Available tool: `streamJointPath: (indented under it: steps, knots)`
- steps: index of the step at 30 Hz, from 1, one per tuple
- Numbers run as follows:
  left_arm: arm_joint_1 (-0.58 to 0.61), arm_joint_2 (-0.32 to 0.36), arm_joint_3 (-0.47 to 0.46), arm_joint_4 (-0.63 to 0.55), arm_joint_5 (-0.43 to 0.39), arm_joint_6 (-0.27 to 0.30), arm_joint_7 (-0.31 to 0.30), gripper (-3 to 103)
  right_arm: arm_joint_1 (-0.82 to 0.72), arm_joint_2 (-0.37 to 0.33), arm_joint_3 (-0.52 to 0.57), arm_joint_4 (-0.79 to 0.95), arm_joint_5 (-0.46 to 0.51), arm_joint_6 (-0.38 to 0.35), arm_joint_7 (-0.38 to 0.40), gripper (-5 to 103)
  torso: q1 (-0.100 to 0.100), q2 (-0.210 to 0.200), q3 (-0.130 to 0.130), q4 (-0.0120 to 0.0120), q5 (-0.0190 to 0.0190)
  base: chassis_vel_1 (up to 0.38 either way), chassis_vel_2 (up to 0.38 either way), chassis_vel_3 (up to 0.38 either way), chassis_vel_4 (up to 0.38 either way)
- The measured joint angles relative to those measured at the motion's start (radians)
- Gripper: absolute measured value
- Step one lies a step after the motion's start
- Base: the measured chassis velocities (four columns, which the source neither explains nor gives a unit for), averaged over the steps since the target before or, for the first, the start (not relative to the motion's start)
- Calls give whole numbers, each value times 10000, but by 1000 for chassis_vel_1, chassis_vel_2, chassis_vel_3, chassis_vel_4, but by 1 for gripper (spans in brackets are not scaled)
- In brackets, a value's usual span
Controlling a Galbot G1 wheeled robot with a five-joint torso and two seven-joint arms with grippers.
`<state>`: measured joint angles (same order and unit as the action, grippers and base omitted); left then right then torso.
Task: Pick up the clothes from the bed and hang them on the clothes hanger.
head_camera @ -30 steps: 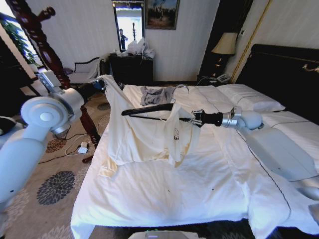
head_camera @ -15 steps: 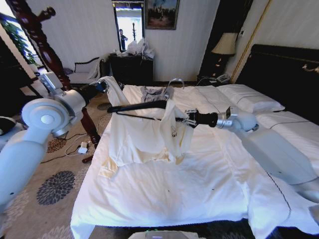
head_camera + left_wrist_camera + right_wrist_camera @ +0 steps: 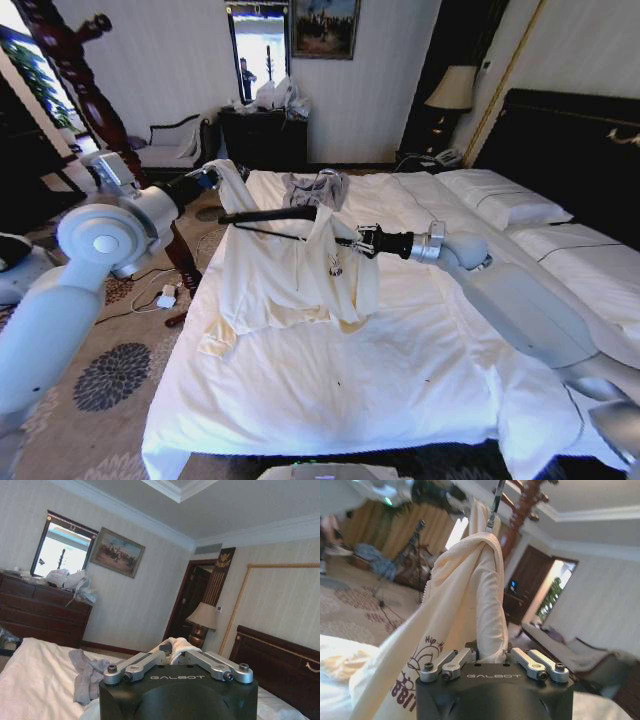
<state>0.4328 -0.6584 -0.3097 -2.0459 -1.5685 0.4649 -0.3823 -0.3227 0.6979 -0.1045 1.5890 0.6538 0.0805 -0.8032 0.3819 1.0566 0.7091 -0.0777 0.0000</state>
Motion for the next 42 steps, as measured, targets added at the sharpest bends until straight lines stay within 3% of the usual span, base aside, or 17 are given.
streamJointPath:
  steps: [6, 21, 31, 34, 42]
  knots:
    - [-5, 65, -56, 5, 6, 0, 35, 0, -121, -232, 88, -218, -320, -171, 60, 19, 0, 0, 0, 0, 0, 0, 0, 0, 0]
    - [504, 348, -367, -384, 89, 17, 142, 0, -228, -543, 299, -741, -273, 248, -52, 19, 0, 0, 0, -1, 1, 0, 0, 0, 0]
    - [880, 167, -288, -1281, -57, -299, 407, 0, -180, 236, -98, -679, -101, -5, 1148, 19, 0, 0, 0, -1, 2, 0, 0, 0, 0]
    - [1156, -180, 108, -1336, 329, -318, 462, 0, 6, 771, -519, -655, 321, 65, 1660, 19, 0, 0, 0, 1, -3, 0, 0, 0, 0]
    - [1621, -830, 822, -1004, 1262, -262, 549, 0, 597, 1427, -947, -994, 868, 380, 1868, 19, 0, 0, 0, 1, -1, 0, 0, 0, 0]
